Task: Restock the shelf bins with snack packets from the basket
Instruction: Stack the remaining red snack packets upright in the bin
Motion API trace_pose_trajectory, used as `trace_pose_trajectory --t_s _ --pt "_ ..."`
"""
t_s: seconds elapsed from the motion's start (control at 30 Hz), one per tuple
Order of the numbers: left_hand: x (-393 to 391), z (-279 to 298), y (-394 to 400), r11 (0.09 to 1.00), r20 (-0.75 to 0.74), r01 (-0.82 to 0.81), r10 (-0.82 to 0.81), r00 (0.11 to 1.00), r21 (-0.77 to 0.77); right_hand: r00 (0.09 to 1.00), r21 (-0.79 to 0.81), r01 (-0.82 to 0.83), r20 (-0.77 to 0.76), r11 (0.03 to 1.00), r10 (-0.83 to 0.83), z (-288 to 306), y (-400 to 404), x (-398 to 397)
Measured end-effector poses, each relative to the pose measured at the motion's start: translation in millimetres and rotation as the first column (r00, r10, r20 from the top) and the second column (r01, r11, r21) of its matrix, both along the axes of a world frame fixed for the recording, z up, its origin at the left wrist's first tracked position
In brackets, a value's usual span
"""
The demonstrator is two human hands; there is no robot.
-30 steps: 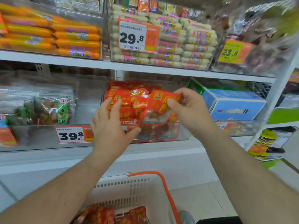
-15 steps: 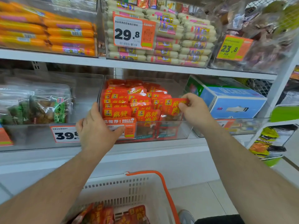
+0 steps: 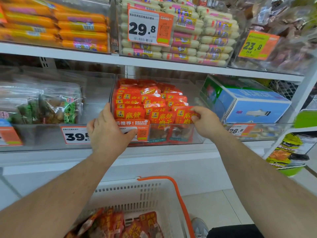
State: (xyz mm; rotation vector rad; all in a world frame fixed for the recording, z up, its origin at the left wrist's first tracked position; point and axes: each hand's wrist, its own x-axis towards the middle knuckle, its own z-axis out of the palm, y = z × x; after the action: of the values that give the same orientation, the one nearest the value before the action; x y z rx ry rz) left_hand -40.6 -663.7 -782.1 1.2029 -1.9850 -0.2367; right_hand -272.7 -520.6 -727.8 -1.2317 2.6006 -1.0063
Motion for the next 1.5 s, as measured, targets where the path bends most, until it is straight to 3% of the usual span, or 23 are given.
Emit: trace_pose_trajectory --t_s 0.3,0.5,0.67,0.7,0.77,0.83,0.87,0.93,1.0,1.07,1.13,1.2,1.27,1.37,1.5 --pt "4 1 3 0.999 0.012 0.026 -0.026 1.000 -0.020 0.977 0.075 0.079 -0.206 0.994 -0.062 4 -5 1" --pt "4 3 4 0.999 0.014 0.026 -0.026 1.000 -0.018 0.999 0.016 0.035 -0.033 0.999 -0.035 0 0 5" --pt "7 9 4 0.998 0.033 0.062 -0.063 0.997 0.031 0.998 0.009 0.025 -0.058 1.000 -0.024 -2 2 6" --pt "10 9 7 0.999 0.043 0.052 -0.051 0.998 -0.003 0.995 0.020 0.034 -0.094 0.999 -0.032 -5 2 7" --pt "17 3 15 0.963 0.023 0.125 -0.123 0.992 -0.237 0.964 0.001 0.096 -0.250 0.995 -0.092 -11 4 5" --pt "27 -14 26 0.821 0.101 0.331 -0.321 0.941 -0.465 0.859 -0.114 0.153 -0.476 0.982 -0.189 -17 5 6" --pt "33 -25 31 0.761 0.199 0.452 -0.407 0.891 -0.465 0.791 -0.163 0.119 -0.580 0.979 -0.193 -23 5 11" --pt "44 -49 40 0.755 0.360 0.620 -0.530 0.768 -0.211 0.661 -0.139 -0.123 -0.750 0.983 -0.023 -41 2 36" --pt "55 -70 47 0.786 0.464 0.575 -0.606 0.646 0.227 0.473 0.115 -0.441 -0.813 0.890 0.340 -73 -3 70" --pt "66 -93 48 0.754 0.551 0.423 -0.657 0.515 0.503 0.372 0.480 -0.546 -0.595 0.687 0.712 -112 -10 105" --pt "78 -112 51 0.705 0.612 0.333 -0.709 0.351 0.626 0.472 0.714 -0.497 -0.255 0.493 0.844 -154 -14 134" --pt "88 -125 51 0.673 0.632 0.237 -0.739 0.232 0.700 0.671 0.770 -0.460 -0.024 0.442 0.741 -200 -17 150" --pt "93 -134 47 0.633 0.586 0.161 -0.768 0.259 0.757 0.793 0.793 -0.443 0.130 0.418 0.595 -246 -15 157" --pt "94 -148 41 0.581 0.512 0.142 -0.789 0.339 0.801 0.850 0.840 -0.394 0.178 0.373 0.496 -302 -3 164" --pt "94 -168 39 0.490 0.424 0.110 -0.830 0.364 0.865 0.942 0.821 -0.323 0.229 0.471 0.247 -355 11 166"
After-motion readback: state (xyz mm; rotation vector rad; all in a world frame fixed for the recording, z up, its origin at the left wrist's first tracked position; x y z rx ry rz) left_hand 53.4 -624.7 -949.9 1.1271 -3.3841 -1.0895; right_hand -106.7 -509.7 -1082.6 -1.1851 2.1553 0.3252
